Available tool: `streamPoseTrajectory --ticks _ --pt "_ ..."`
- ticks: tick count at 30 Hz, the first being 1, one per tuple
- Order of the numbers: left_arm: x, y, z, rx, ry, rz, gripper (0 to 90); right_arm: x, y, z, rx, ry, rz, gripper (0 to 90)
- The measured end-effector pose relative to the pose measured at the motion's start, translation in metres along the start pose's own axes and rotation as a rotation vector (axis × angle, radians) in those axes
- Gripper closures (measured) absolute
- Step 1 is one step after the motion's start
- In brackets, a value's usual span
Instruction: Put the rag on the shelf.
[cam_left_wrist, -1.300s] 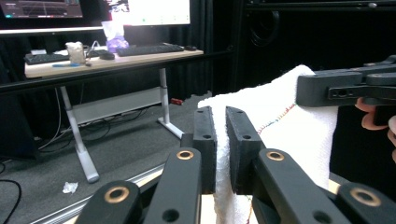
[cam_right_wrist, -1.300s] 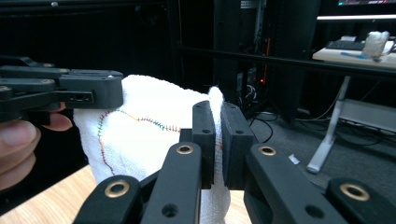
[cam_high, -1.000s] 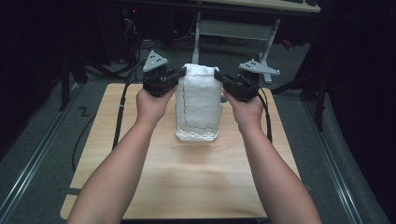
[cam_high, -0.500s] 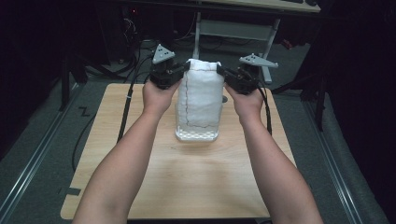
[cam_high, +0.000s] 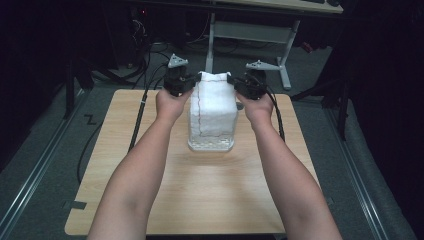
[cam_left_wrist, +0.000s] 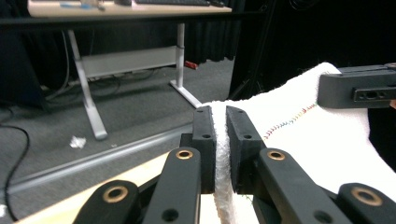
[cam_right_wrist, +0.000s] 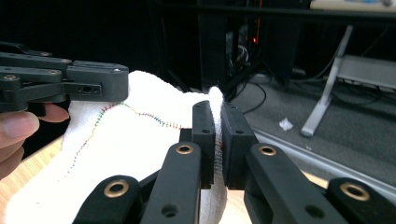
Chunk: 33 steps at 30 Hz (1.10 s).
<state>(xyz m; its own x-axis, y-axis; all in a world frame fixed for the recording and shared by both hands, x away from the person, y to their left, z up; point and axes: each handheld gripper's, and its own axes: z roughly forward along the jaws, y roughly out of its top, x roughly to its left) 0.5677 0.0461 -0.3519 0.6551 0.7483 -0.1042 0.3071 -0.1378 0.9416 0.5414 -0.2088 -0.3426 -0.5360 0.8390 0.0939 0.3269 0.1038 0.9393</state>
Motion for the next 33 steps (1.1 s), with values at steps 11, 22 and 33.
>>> streamPoseTrajectory --ticks 11,22,33 --pt "0.008 -0.031 0.018 0.072 -0.008 -0.022 82.3 -0.011 -0.022 0.021 0.098 0.018 0.025 85.9" --pt "0.008 -0.029 0.007 0.035 0.012 -0.073 70.5 -0.013 -0.019 0.020 0.082 -0.003 0.035 77.0" --pt "0.003 -0.021 -0.009 0.025 0.038 -0.053 66.3 -0.010 -0.018 0.006 0.089 -0.023 0.018 71.4"
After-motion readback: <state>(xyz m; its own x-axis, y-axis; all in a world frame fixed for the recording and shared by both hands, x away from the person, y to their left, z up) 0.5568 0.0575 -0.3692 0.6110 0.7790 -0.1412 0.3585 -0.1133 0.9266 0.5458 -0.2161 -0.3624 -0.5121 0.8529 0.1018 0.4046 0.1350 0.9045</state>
